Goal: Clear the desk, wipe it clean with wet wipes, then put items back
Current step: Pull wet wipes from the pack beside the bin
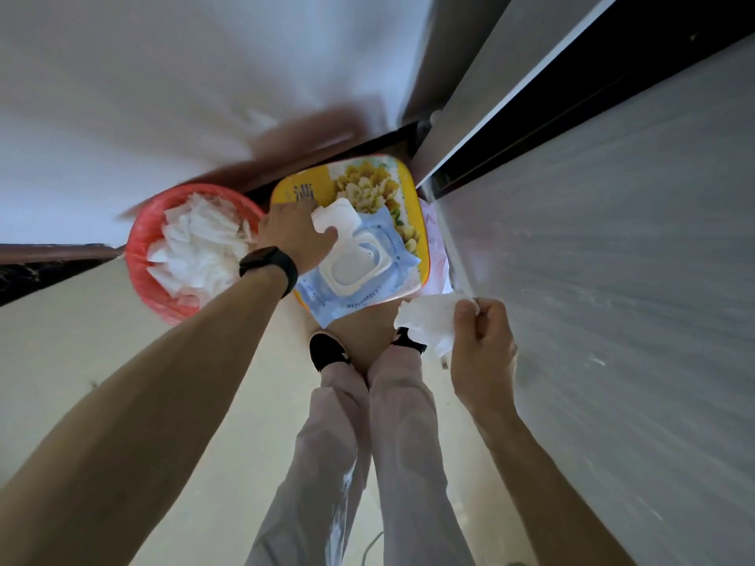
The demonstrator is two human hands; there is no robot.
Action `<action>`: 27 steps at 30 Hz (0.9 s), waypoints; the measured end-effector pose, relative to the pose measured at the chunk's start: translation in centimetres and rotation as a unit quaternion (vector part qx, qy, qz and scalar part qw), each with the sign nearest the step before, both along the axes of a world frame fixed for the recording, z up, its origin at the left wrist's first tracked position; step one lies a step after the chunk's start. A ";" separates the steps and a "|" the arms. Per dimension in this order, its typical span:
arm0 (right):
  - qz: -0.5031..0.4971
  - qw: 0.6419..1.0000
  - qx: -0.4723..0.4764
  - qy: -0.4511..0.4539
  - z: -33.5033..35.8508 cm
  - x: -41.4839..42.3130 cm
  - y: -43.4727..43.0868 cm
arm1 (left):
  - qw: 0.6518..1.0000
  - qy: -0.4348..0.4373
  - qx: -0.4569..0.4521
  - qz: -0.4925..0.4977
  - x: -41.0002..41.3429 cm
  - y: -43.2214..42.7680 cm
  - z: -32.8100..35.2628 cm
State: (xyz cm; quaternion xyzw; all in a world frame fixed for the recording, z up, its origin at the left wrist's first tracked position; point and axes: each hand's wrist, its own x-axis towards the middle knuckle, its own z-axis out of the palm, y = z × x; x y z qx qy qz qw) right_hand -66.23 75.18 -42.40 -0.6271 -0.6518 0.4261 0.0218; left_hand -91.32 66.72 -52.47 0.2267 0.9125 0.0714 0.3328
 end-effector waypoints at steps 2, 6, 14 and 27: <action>-0.003 1.000 -0.005 -0.001 0.1 0.2 -0.1 | 0.994 0.050 0.048 -0.083 1.0 -1.0 0.6; -0.003 1.000 -0.018 -0.012 0.1 0.5 -0.7 | 0.966 -0.026 0.069 -0.248 6.5 -4.0 0.3; 0.003 1.000 -0.008 -0.001 -0.4 1.4 -1.5 | 0.942 0.010 -0.094 -0.322 10.4 -5.2 -3.4; 0.110 0.992 -0.032 0.047 12.3 -2.1 0.3 | 0.933 -0.328 0.127 0.076 7.9 -1.1 16.5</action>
